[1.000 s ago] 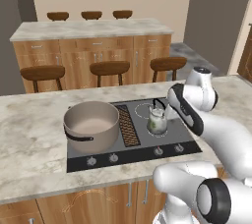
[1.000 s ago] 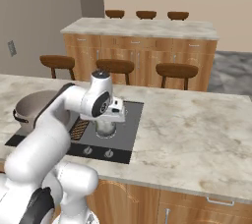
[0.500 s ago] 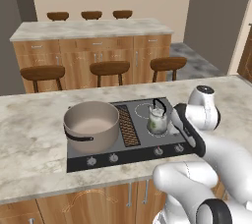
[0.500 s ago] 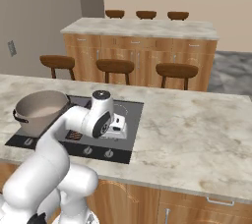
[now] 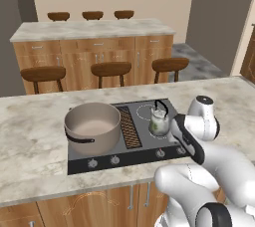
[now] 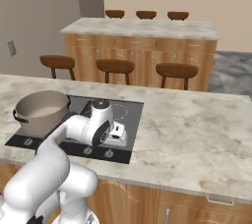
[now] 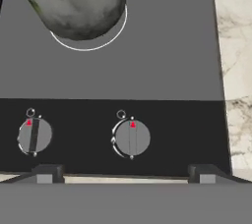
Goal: Pick the kettle from the counter and place it on a stove burner. Then turn the burner on.
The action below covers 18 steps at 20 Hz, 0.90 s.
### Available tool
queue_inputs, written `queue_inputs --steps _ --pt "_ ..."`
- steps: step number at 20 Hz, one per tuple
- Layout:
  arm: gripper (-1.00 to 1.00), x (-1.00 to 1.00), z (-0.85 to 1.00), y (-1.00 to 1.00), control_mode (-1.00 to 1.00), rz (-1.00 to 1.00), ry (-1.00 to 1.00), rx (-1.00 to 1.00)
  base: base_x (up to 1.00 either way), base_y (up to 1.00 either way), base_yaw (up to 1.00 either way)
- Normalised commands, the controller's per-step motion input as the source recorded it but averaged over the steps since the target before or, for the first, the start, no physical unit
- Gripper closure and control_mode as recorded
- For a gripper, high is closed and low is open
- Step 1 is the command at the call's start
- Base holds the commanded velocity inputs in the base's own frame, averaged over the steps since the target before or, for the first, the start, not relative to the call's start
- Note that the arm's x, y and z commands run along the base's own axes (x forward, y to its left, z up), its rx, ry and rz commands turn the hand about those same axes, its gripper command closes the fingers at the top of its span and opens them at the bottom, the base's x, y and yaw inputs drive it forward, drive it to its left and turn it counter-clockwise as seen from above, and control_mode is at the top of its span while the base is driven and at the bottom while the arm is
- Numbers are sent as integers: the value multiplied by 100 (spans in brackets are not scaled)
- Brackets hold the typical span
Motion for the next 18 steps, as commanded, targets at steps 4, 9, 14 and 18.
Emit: queue_inputs --steps 4,9,14,18 --pt "-100 18 -23 0 -100 -4 2 0 0 0 0" --pt "-100 26 -22 0 -100 -4 4 0 0 0 0" --pt "-100 11 -18 0 -100 -1 11 0 0 0 0" --pt "-100 0 -29 0 -100 0 14 0 0 0 0"
